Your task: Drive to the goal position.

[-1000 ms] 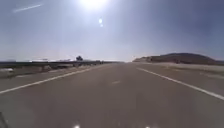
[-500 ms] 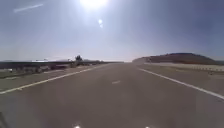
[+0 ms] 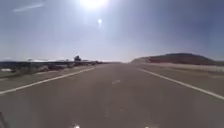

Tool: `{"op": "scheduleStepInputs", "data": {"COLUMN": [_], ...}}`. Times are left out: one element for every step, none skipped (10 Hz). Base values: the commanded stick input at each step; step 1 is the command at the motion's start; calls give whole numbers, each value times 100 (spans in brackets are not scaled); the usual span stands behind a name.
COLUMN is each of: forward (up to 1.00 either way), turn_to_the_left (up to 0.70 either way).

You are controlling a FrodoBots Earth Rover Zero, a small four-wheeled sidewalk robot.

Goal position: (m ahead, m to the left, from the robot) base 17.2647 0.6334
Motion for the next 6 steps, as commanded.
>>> {"op": "scheduleStepInputs", "data": {"forward": [100, 100, 100, 100, 100, 100], "turn_to_the_left": [0, 0, 0, 0, 0, 0]}}
